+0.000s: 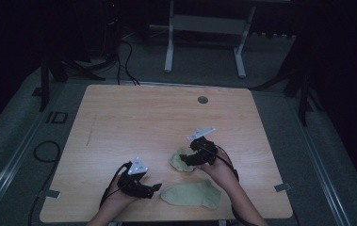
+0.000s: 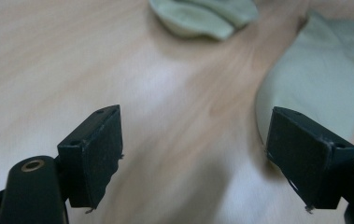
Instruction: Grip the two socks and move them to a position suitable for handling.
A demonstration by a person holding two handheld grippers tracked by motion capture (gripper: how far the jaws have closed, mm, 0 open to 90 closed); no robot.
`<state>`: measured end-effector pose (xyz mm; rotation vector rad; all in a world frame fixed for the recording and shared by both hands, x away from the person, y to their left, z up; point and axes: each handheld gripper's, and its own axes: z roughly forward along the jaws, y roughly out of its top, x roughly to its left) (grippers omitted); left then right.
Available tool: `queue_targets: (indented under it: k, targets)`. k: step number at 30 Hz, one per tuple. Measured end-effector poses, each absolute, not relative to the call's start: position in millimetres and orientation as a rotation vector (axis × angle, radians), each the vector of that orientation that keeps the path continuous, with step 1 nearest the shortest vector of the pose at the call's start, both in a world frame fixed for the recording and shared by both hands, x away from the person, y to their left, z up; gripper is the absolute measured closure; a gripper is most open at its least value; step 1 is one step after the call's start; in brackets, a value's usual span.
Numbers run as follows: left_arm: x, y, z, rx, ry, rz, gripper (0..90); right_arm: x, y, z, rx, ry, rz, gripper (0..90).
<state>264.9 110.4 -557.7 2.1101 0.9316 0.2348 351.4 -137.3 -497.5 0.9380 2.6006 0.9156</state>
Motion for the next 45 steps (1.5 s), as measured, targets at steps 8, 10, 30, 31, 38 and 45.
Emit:
queue_targets:
  k: [8,10,30,31,38,45]
  targets:
    - [300.7,88.6,-542.6,2.123,0.931,0.228,20.8,361.8,-151.1,-494.8,0.991,2.612,0.893,47.8]
    - [310.7,84.4,-540.5,2.116,0.935,0.207,24.6,364.9,-152.0,-495.9,0.96,2.596,0.881,55.5]
    - [346.9,50.4,-557.1,2.219,1.01,0.224,64.6,382.8,-130.3,-540.4,0.943,2.743,0.75,73.4]
    - [347.4,49.9,-557.1,2.221,1.007,0.214,68.0,382.1,-130.2,-540.5,0.93,2.742,0.748,74.8]
    - [345.7,44.2,-553.9,2.227,0.998,0.224,87.9,380.4,-128.1,-538.4,0.953,2.735,0.739,84.3]
    - [343.8,50.2,-541.1,2.188,0.996,0.233,88.2,375.2,-139.7,-508.6,0.95,2.671,0.809,84.6]
